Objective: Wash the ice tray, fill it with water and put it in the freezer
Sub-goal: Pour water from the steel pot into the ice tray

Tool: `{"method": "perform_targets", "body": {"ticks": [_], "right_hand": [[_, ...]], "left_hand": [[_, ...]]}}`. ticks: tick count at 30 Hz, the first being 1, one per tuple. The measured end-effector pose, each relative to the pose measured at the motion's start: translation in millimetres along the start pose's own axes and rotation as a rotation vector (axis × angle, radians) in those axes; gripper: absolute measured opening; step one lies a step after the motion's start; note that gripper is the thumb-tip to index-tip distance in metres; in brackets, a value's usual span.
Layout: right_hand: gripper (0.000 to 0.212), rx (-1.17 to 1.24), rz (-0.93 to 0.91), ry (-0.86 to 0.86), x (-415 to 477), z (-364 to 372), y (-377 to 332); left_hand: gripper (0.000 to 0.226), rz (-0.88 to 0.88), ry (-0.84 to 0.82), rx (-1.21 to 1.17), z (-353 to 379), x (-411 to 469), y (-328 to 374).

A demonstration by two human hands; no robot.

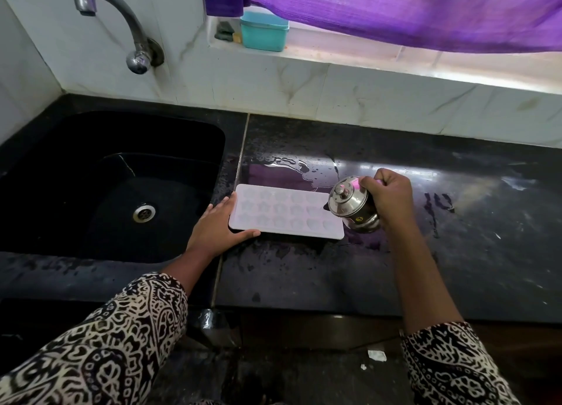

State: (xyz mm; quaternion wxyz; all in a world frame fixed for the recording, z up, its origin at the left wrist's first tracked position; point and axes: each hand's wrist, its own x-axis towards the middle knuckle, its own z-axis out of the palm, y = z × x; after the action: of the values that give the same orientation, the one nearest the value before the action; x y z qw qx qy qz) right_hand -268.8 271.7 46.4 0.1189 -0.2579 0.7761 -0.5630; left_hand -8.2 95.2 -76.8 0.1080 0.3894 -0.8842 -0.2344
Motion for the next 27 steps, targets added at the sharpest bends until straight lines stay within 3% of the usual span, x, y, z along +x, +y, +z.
{"method": "perform_targets", "body": {"ticks": [27], "right_hand": [[0.038,0.001,-0.014,-0.034,2.7,0.0,-0.6]], "left_hand": [[0.125,-0.005,0.012,-0.001,-1.0,-1.1,0.6]]}}
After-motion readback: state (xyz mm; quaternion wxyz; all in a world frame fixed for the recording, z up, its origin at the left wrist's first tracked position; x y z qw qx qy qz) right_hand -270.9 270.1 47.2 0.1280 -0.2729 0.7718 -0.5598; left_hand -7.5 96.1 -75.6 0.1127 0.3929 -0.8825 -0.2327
